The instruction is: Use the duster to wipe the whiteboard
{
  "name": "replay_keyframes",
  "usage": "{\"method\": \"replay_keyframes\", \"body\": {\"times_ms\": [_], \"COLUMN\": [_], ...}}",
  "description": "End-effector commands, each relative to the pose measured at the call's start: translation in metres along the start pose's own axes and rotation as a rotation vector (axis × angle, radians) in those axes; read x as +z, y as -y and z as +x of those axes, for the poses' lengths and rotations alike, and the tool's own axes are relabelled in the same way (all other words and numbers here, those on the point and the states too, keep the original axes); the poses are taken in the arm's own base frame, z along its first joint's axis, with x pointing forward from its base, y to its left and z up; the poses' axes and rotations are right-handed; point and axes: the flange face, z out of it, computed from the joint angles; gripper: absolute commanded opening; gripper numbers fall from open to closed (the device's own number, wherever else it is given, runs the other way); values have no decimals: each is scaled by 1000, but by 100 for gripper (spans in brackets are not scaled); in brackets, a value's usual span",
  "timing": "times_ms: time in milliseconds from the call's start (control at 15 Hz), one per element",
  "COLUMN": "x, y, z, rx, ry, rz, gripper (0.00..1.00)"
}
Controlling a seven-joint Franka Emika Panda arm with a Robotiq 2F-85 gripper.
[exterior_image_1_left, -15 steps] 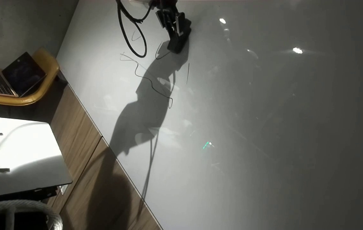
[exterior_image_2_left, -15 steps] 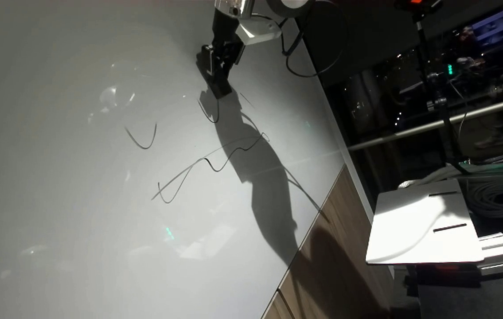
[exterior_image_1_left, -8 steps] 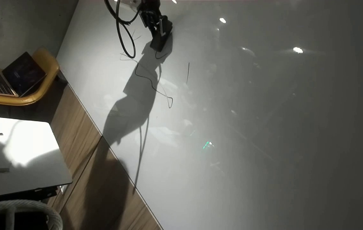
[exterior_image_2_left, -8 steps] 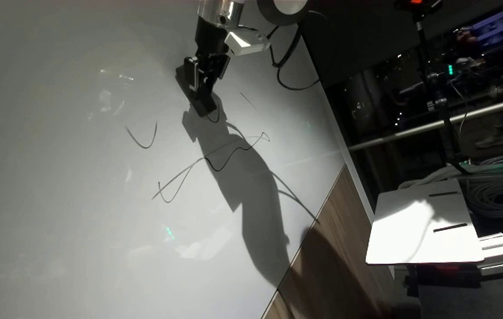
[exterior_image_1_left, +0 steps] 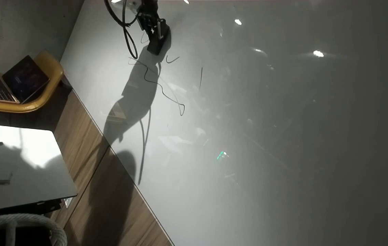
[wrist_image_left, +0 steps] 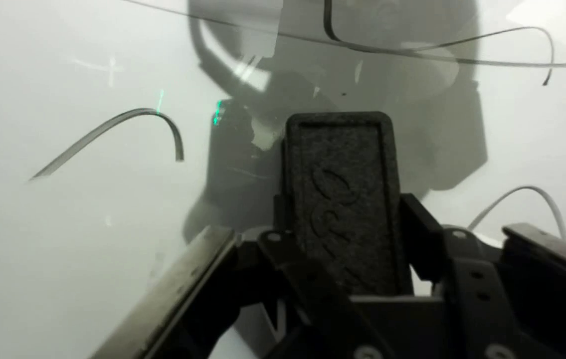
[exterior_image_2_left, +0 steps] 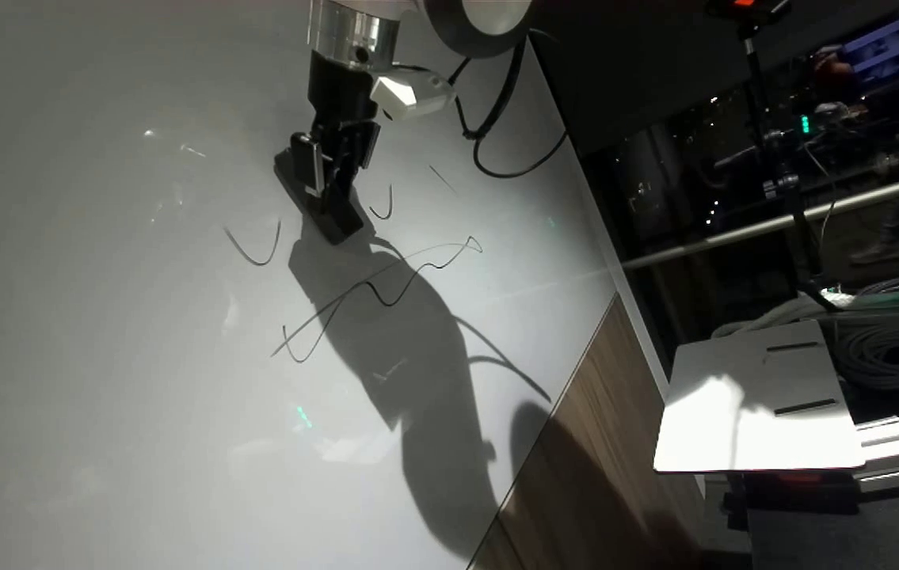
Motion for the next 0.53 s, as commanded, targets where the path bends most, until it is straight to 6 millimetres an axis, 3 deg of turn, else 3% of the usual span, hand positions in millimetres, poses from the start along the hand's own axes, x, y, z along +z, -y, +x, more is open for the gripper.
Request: {"method": "replay_keyframes", "body": {"times_ms": [0, 200, 467], "x": [7, 9, 20], "y": [55, 101, 133], "z": [21, 26, 32], "rx": [-69, -141, -189], "ry": [-16, -32, -25], "rz": [14, 19, 24], "gripper": [29, 29, 29]}}
